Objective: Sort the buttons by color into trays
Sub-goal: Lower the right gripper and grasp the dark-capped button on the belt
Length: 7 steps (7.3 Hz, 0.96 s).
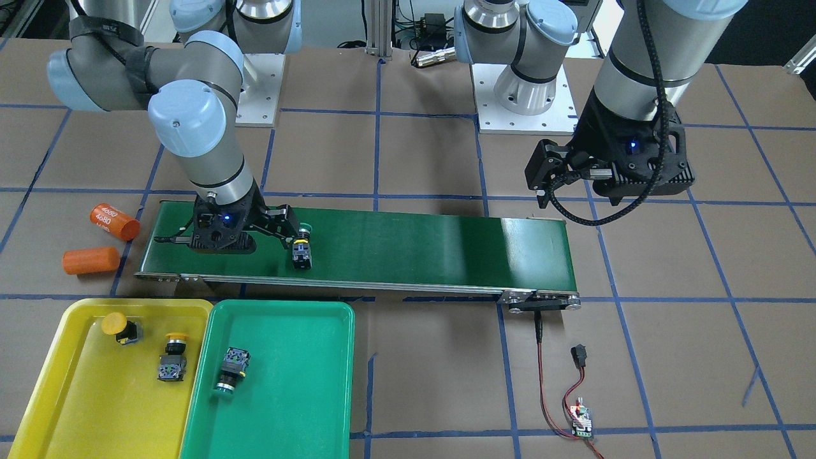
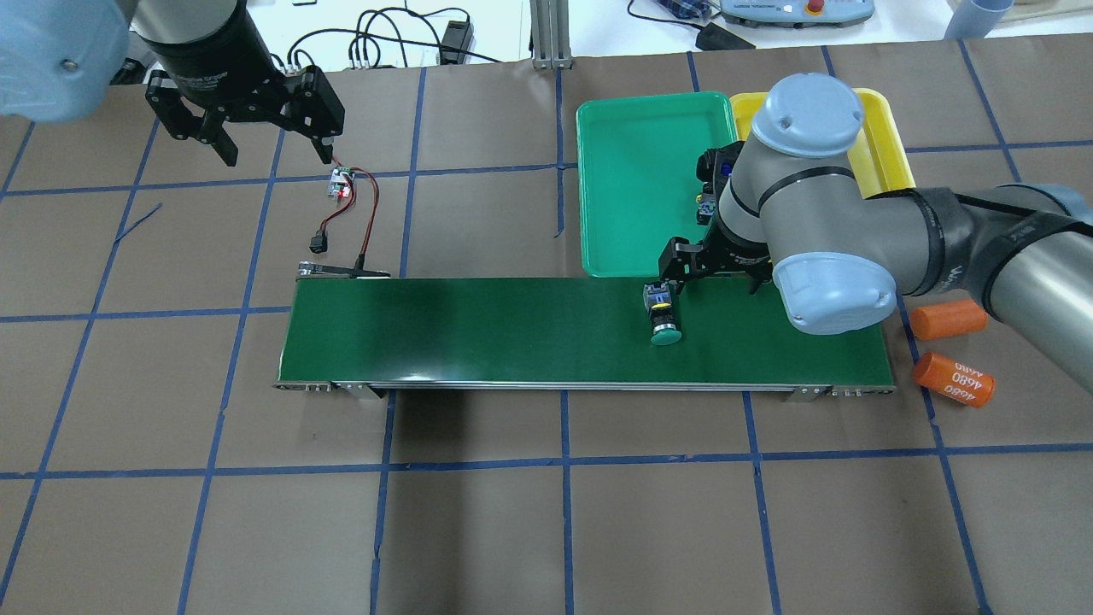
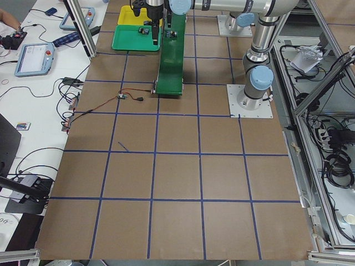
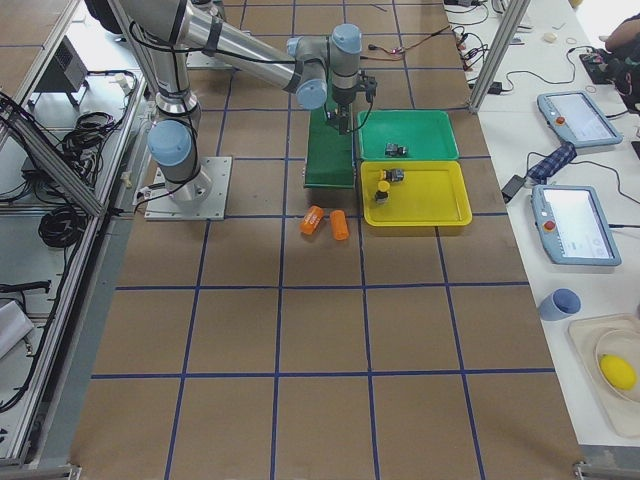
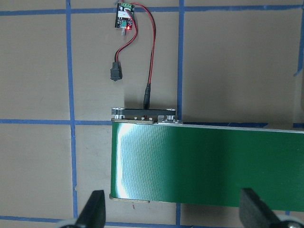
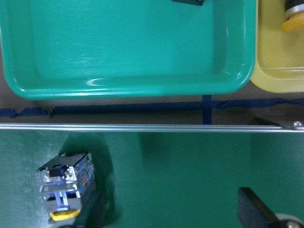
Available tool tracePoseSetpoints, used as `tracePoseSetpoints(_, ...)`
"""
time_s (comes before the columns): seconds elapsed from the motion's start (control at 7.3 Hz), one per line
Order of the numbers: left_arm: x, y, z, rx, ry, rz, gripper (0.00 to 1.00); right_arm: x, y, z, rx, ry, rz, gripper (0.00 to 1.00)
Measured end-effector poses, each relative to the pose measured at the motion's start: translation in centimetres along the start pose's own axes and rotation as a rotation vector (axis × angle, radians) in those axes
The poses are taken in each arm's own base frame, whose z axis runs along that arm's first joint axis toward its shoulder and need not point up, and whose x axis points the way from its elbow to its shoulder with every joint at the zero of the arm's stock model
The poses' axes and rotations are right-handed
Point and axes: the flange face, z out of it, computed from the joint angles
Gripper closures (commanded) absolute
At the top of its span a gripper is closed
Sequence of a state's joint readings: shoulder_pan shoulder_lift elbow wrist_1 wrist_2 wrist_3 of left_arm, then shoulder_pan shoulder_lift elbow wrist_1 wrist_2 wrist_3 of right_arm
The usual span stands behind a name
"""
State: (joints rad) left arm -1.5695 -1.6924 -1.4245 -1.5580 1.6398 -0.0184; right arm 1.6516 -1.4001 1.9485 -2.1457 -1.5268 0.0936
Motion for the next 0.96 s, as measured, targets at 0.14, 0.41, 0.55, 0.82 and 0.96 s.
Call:
tracePoseSetpoints(0.14, 0.0, 0.0, -0.1, 0.002, 0.000, 0.000, 0.00, -0.8, 0.3, 0.1, -0.003, 0.003, -0.017, 0.00)
tracePoseSetpoints(0.41, 0.0, 0.0, 0.1, -0.001, 0.002, 0.000, 0.00, -1.4, 0.5, 0.7, -0.013, 0.007, -0.031, 0.00)
tracePoseSetpoints(0.55, 0.1, 0.0, 0.0, 0.000, 0.002, 0.000, 0.00, -1.4, 0.5, 1.1, -0.018, 0.009, -0.033, 0.00)
tracePoseSetpoints(0.82, 0.1, 0.0, -0.1, 0.002, 0.003, 0.001, 0.00, -1.4, 0.3, 1.8, -0.023, 0.014, -0.035, 0.00)
tracePoseSetpoints(0.96, 0.1, 0.0, -0.1, 0.002, 0.002, 0.001, 0.00, -1.3, 0.0, 2.7, -0.025, 0.020, -0.037, 0.00)
